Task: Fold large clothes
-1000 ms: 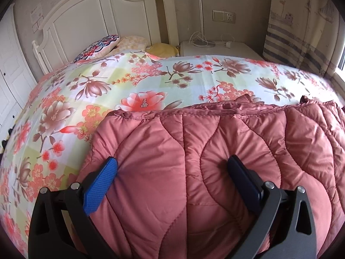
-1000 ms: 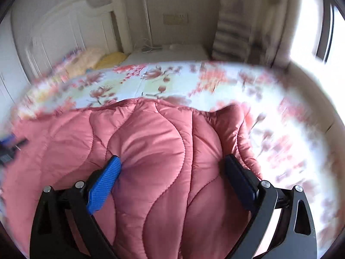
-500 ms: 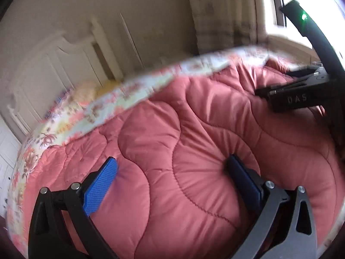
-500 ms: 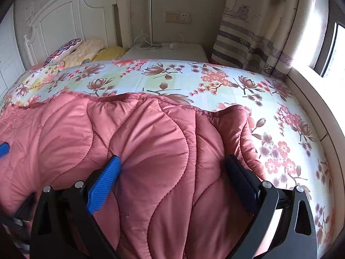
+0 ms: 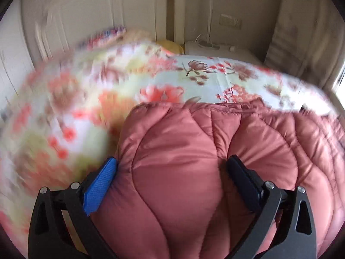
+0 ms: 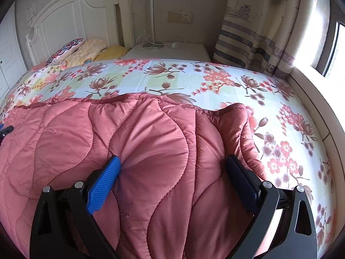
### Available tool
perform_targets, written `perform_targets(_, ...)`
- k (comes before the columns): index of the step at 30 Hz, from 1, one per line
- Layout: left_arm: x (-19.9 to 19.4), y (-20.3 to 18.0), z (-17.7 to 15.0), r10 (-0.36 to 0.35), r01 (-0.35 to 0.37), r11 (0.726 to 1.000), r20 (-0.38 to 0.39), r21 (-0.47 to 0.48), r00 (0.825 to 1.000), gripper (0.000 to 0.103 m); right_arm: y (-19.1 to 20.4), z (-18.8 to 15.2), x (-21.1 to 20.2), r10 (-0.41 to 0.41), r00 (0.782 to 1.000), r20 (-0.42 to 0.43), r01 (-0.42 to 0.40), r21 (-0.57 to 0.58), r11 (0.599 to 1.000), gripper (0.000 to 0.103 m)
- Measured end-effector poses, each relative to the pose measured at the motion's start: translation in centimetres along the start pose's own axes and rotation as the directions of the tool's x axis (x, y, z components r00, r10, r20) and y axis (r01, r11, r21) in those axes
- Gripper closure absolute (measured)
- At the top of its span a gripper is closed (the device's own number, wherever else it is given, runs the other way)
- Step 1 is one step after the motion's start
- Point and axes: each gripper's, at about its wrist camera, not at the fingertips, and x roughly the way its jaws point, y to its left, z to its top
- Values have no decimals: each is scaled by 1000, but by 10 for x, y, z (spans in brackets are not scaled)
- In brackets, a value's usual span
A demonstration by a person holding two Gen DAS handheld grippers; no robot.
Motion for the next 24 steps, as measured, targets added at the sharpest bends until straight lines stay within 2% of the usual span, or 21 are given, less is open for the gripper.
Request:
perform_targets(5,2,-14,0,101,-102,993,27,53,995,2,-1,3,0,7,1000,-20,-7,5,1000,8)
perform_targets(6,3,-16,0,111,-113,992,29,61,993,2,0,5,-6,-17,1000,-18,17,12,1000,10)
perform_targets(8,2,-19,0,104,-105,993,28,56,994,2,13,8,-32,-44,998,48,44,2,999,10)
perform_targets(10,3,-21,1,97,-98,994,26,50,995,2,42,8,-66,22,991,132,-16,-43,999,9)
perform_targets(12,3,-20,0,103,-105,993,26,54,994,2,85,3,-89,91,980,176,-67,-135,989,7)
perform_targets(15,5,-16,0,97,-98,994,24,49,995,2,147,-9,-85,191,975,115,-147,-316,937,6)
perform_targets(17,3,-11,-1,90,-91,995,20,44,996,2,180,-24,-66,174,983,64,-134,-406,904,6)
perform_targets(18,3,-10,-1,87,-88,995,19,38,996,2,182,-30,-54,165,985,46,-132,-413,901,6)
perform_targets(19,3,-9,-1,84,-84,996,17,34,996,2,177,-31,-48,191,981,35,-163,-387,907,5)
perform_targets(20,3,-9,-1,82,-82,996,16,33,997,2,164,-31,-46,238,971,16,-220,-332,917,5)
perform_targets(22,3,-10,-1,89,-89,995,17,37,996,2,135,-27,-48,277,961,7,-267,-249,931,5)
perform_targets(24,3,-11,-1,92,-93,995,15,39,996,2,111,-24,-53,191,981,39,-177,-229,957,5)
